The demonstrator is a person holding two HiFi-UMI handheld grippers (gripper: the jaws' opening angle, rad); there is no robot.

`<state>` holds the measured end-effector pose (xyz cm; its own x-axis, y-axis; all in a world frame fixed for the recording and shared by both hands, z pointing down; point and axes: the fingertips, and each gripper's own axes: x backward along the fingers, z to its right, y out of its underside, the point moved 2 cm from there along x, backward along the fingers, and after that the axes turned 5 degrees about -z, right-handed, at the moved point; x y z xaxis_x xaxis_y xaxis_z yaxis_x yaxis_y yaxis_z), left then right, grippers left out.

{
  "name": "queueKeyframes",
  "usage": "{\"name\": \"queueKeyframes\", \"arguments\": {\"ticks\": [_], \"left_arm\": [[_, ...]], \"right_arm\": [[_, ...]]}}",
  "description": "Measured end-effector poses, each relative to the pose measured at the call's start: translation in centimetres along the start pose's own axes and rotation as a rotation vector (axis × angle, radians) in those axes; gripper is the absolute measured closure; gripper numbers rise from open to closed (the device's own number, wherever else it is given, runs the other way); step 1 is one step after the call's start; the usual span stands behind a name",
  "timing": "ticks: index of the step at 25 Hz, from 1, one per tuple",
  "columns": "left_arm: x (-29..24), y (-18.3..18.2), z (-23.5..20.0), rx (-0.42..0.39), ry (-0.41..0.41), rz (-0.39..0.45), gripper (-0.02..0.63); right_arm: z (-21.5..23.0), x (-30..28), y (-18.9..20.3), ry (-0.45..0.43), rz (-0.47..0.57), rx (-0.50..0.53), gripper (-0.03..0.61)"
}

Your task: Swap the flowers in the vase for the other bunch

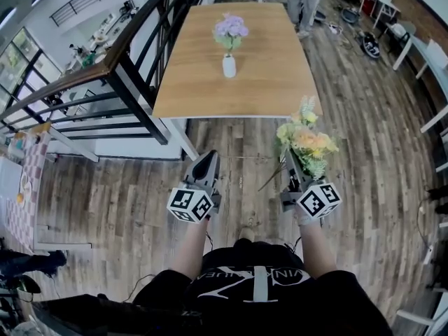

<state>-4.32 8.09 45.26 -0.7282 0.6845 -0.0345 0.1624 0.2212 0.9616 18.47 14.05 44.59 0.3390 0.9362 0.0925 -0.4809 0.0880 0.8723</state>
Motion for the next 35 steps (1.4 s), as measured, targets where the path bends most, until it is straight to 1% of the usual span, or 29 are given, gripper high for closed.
{"name": "queueKeyframes", "arguments": {"ticks": [8, 15, 18, 22, 31, 35], "left_arm": [[-2.9, 0.4, -0.9, 0.008, -0.001, -0.016, 0.601], [-5.5, -0.3, -4.7, 0.028, -0.034, -0.003, 0.601], [-8.0, -0.9, -6.4, 0.031, -0.036, 0.006, 0.600], [-12.0, -2.1, -8.6, 0.034, -0.012, 0.019, 0.600], [-20.6, -4.3, -13.2, 0.040, 0.042, 0.001, 0.600], [-23.6, -4.9, -15.5, 0.035, 0.054, -0.015, 0.600]], "right_arm": [[2.0, -2.2, -0.4, -0.008, -0.015, -0.007, 0.520], [3.5, -5.8, -1.1, -0.019, -0.019, 0.005, 0.520], [4.7, -7.9, -1.6, -0.010, -0.022, 0.018, 0.520], [6.3, -11.1, -1.8, 0.005, -0.037, 0.010, 0.520], [9.9, -18.5, -3.9, 0.036, -0.034, 0.014, 0.520], [11.3, -21.4, -3.7, 0.053, -0.036, 0.000, 0.520]]}}
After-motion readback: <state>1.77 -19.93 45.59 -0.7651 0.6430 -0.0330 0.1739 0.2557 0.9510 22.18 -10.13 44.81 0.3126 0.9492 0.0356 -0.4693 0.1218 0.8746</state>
